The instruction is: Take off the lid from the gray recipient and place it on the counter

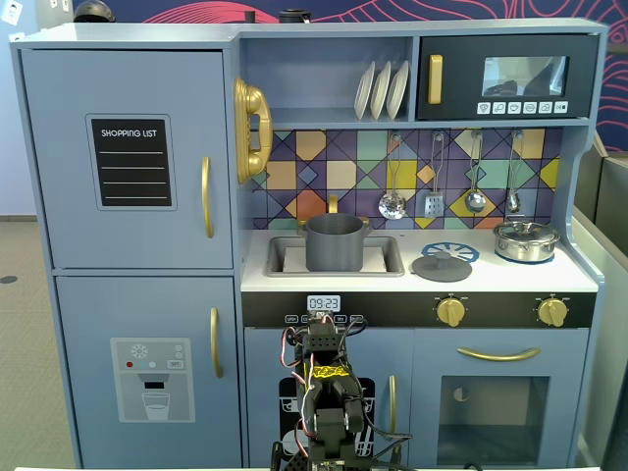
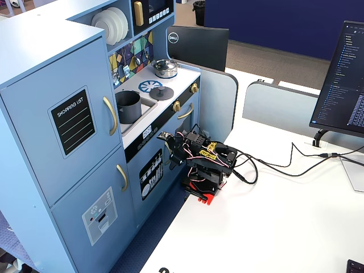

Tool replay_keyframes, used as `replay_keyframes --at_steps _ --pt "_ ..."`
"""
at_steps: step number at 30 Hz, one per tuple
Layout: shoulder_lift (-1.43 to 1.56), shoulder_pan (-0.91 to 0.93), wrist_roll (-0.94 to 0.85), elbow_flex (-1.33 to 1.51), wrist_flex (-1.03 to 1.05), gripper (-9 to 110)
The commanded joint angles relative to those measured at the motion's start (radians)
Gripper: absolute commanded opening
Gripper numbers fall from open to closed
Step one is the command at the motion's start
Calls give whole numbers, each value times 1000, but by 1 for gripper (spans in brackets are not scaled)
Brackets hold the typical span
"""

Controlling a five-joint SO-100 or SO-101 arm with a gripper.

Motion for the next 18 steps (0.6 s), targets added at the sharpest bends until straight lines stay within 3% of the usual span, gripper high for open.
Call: replay_keyframes --at_steps 1,18 --pt "2 -5 71 0 172 3" --pt "2 0 67 0 172 7"
